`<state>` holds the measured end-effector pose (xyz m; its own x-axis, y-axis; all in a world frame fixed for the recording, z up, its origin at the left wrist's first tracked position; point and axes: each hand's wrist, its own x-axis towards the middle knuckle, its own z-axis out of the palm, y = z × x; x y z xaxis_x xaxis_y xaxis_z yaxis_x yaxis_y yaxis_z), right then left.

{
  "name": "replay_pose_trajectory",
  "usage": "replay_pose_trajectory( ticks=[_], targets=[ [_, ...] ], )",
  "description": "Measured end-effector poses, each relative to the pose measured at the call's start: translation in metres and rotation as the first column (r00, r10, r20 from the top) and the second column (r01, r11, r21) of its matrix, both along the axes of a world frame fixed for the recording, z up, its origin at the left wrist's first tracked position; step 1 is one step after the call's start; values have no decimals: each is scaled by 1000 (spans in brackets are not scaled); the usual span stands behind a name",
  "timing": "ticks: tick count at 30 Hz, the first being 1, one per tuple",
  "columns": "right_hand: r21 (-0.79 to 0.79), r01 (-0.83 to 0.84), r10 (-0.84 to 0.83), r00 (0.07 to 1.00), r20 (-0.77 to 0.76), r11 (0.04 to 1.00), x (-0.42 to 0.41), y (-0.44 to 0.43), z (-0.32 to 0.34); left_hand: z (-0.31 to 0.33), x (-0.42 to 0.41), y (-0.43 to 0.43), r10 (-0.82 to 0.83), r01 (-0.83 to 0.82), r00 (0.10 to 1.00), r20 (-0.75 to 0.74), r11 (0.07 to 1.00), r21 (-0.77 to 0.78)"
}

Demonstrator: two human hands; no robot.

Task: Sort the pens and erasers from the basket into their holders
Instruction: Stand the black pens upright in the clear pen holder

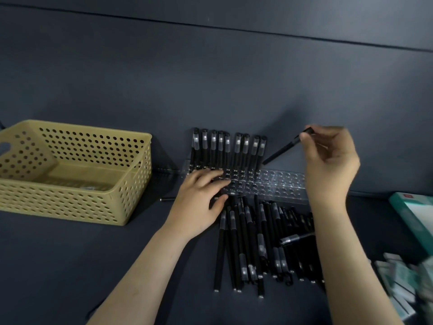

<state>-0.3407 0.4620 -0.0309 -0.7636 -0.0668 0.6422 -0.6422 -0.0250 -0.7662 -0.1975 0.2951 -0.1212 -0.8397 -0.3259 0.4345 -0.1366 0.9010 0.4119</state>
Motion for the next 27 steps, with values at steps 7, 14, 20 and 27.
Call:
replay_pose_trajectory(
  ticks=[7,14,20,27],
  targets=[
    [83,32,-28,998,-48,996,-1,-7,-15,2,-2,1,27,-27,1000,-5,999,-45],
    [118,61,-51,995,-85,991,-5,-6,-14,1,-6,1,46,-47,999,-24,998,-40],
    [147,50,-25,985,-171,988,-8,-5,-13,2,-6,2,49,-50,998,-34,998,-25],
    [363,108,8,953,-302,926,-16,-17,-34,1,-4,2,39,-39,998,-51,999,0]
  ],
)
